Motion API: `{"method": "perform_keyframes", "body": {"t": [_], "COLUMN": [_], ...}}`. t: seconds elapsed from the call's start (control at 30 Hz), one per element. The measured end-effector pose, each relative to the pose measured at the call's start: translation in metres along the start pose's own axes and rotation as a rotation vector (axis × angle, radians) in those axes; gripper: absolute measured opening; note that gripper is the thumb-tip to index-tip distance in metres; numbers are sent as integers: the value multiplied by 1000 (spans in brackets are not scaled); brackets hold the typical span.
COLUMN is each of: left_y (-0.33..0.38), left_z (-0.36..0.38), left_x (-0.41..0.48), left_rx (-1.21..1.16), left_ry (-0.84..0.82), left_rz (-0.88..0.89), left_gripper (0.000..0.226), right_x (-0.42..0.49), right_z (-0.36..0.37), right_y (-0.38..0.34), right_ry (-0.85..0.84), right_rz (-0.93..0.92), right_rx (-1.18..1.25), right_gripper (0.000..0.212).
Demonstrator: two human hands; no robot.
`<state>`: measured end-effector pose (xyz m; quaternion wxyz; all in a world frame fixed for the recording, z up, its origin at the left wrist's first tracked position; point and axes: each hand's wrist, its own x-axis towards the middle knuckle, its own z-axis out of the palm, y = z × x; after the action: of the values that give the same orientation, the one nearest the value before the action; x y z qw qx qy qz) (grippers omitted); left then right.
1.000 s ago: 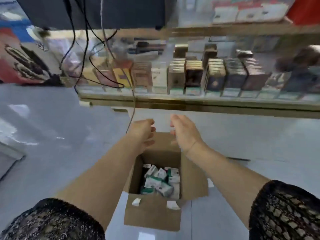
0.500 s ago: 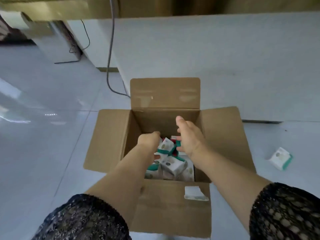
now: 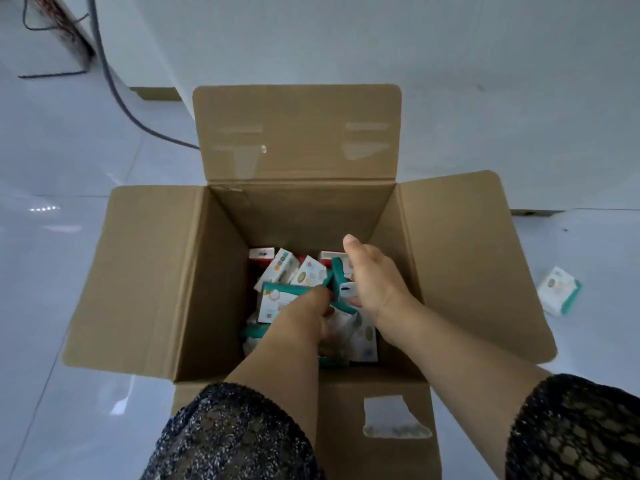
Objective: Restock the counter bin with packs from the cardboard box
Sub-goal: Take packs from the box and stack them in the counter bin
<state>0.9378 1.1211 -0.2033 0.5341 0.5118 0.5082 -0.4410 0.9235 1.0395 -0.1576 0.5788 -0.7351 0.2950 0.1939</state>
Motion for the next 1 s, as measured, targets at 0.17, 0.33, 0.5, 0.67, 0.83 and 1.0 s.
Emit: {"method": "perform_keyframes", "body": {"t": [0.17,0.33,0.5,0.67,0.83,1.0], "left_y": [4,6,4,13,21,22], "left_z": [8,9,-2,-35,-67,-80], "left_x": [15,22,13,-28,-111,-233], "left_rx": [-22,33,49,-139,-229,-238], "left_ry": [-2,51,57,85,40,-34], "left_rz": [-77,-79,32,234,402,525], "left_gripper": [33,35,49,57,36,21], "right_x": [2,1,-8,-38,-86,-163], "right_z": [-4,-3,-4,-11,-22,-52], "right_y": [1,-2,-17,-52,-111,-188], "right_ry": [6,-23,-34,-44,-41,-54], "right_rz": [-2,-10,-40,-106,-201,-398], "right_rx": [11,15,-5,-32,-30,-129], "right_gripper": [32,31,30,33,37,42]}}
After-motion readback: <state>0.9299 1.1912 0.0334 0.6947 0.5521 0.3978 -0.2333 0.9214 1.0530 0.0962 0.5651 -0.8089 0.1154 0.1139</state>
